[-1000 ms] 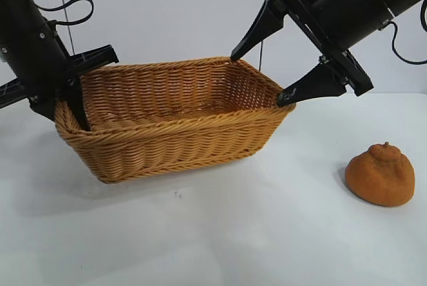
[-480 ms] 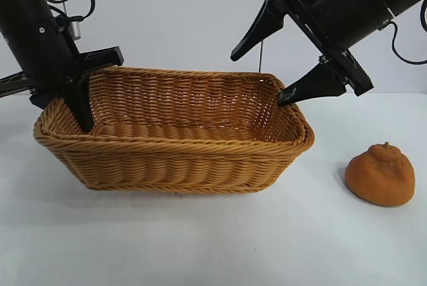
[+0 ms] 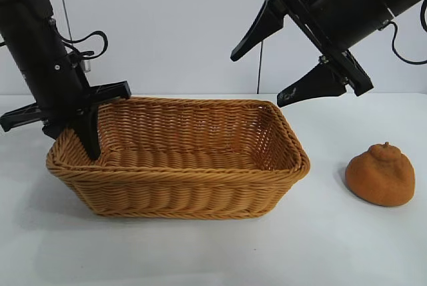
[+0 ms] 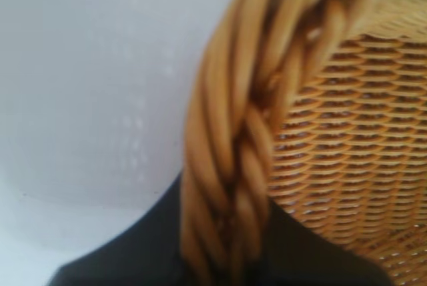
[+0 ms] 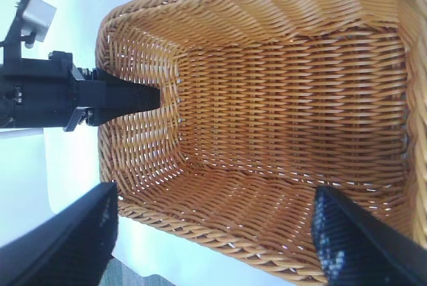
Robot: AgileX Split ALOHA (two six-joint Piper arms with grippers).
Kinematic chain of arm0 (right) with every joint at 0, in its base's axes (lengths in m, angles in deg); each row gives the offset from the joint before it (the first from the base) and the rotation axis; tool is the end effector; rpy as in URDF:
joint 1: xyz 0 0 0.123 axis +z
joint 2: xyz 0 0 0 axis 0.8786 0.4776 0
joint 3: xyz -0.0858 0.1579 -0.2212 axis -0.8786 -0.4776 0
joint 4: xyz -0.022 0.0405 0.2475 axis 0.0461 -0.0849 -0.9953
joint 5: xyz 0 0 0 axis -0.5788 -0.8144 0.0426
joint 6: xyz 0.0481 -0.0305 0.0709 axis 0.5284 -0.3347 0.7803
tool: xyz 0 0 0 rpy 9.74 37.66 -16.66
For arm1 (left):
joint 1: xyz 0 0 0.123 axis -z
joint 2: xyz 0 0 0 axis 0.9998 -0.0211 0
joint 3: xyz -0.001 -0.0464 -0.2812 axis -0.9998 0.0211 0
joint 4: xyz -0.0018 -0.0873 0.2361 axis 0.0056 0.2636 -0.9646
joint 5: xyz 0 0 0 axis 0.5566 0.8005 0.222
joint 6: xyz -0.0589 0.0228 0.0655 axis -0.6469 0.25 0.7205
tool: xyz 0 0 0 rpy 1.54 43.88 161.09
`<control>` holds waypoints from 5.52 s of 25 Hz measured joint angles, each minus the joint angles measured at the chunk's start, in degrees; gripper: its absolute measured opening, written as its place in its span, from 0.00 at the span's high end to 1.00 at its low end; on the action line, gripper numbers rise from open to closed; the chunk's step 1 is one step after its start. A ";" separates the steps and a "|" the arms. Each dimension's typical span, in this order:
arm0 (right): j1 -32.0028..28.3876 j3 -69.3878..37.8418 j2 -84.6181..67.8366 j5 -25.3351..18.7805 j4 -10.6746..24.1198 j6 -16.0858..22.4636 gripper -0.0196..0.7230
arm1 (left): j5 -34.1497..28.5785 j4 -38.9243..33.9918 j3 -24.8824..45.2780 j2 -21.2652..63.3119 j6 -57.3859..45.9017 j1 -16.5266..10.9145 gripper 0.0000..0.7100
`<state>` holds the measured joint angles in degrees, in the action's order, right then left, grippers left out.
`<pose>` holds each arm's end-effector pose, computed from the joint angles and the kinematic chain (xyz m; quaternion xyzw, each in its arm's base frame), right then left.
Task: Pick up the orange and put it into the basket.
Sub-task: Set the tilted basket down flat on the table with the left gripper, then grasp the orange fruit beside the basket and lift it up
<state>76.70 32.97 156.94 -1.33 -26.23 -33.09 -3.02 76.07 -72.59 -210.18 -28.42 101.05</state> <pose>0.3220 0.1405 0.2317 0.0088 0.9262 0.3520 0.1345 0.3990 -0.1109 0.1398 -0.0562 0.9887 -0.1383 0.0095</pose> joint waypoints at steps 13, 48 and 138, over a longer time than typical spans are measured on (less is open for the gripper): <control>0.00 0.00 0.00 0.10 0.00 0.00 0.24 | -5.29 0.33 -1.01 0.02 0.41 0.00 0.20; 0.00 0.00 0.00 -0.45 1.09 0.00 0.24 | -15.67 -18.73 -9.62 18.51 5.81 -10.18 0.18; -12.83 15.74 24.27 -14.45 45.21 18.19 0.91 | -7.31 -17.54 55.67 122.00 7.40 -10.18 0.18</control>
<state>63.87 48.71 181.20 -15.77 18.98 -14.90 -10.33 58.52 -16.91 -88.18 -21.02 90.87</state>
